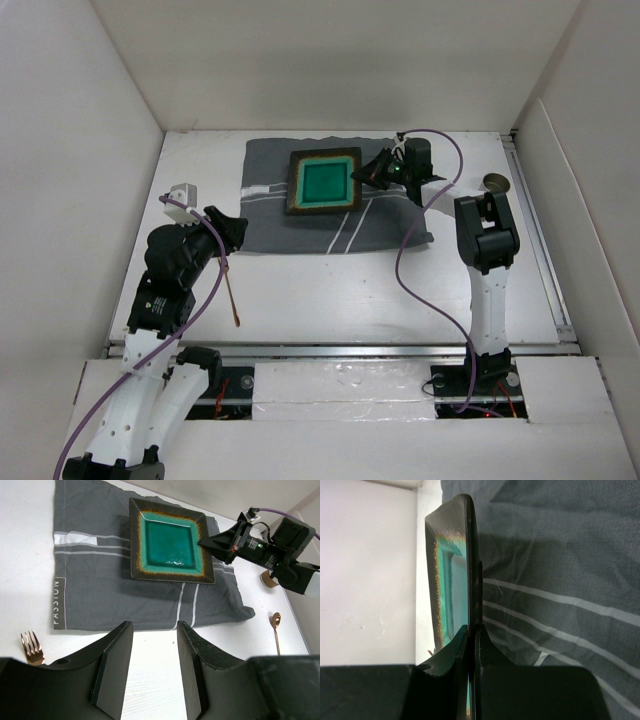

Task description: Set the dinner table for one person

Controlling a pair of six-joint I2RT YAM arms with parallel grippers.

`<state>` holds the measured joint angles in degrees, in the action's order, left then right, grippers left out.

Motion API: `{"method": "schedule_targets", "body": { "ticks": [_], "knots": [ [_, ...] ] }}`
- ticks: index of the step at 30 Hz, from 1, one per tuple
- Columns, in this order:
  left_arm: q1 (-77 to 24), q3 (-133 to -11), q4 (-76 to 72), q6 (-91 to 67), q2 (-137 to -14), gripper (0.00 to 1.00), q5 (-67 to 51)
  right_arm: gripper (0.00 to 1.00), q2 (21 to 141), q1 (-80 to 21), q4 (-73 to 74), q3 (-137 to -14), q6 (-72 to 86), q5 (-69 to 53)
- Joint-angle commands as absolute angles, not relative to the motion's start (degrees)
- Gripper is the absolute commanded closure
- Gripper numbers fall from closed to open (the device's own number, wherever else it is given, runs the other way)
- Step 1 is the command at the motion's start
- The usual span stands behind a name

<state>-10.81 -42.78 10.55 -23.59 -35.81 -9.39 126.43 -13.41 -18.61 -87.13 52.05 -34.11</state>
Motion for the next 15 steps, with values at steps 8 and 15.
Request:
{"method": "schedule_targets", "body": {
  "ticks": [8, 15],
  "knots": [
    [-10.46, -44.74, 8.17, -23.29, -35.68, 0.63, -9.76, 1.00, 128.32, -13.10, -23.12, -96.15, 54.05, -42.45],
    [-9.93, -44.65, 8.09, -23.38, -36.12, 0.63, -10.20, 1.00, 131.75, -13.10, -19.51, -98.09, 52.03, -42.01]
  ]
}}
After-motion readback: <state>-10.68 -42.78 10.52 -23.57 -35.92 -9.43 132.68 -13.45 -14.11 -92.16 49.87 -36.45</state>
